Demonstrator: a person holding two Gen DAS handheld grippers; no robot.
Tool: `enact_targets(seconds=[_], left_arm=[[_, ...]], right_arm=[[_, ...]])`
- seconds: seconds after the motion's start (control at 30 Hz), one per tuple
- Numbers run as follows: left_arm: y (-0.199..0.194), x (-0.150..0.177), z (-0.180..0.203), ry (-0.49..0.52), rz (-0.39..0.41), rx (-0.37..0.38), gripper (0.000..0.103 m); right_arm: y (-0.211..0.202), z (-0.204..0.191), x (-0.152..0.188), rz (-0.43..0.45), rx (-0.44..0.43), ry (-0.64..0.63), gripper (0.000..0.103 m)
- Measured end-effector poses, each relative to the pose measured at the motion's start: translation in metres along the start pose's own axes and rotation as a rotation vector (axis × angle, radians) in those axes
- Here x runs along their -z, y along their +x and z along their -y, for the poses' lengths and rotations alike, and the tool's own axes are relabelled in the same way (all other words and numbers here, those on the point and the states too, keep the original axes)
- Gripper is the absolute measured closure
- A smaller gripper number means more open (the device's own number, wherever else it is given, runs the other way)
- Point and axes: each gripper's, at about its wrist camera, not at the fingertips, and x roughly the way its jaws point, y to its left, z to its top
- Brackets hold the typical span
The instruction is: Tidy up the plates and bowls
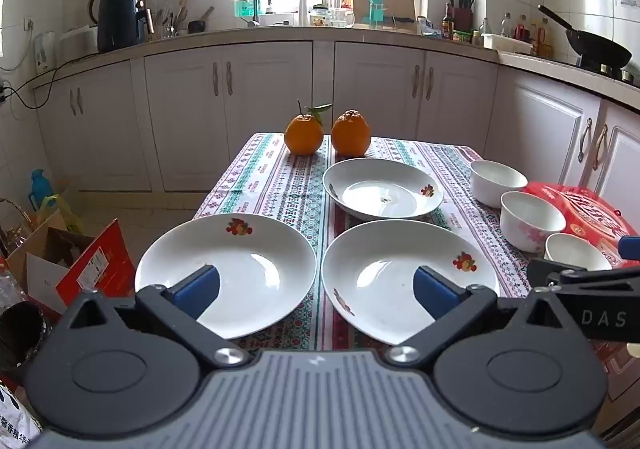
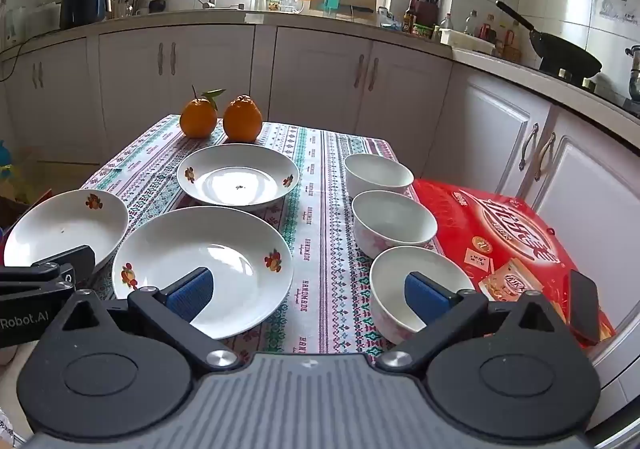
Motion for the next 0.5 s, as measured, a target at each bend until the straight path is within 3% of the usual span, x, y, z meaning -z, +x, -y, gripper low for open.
enact_targets(seconds=[0.5], left_arm=[[-0.0033, -0.0006, -0.0007, -0.005, 0.006, 0.006, 0.001]], right_arm=[[0.0043, -0.0026, 0.0041, -0.006, 0.002, 0.001, 0.000]])
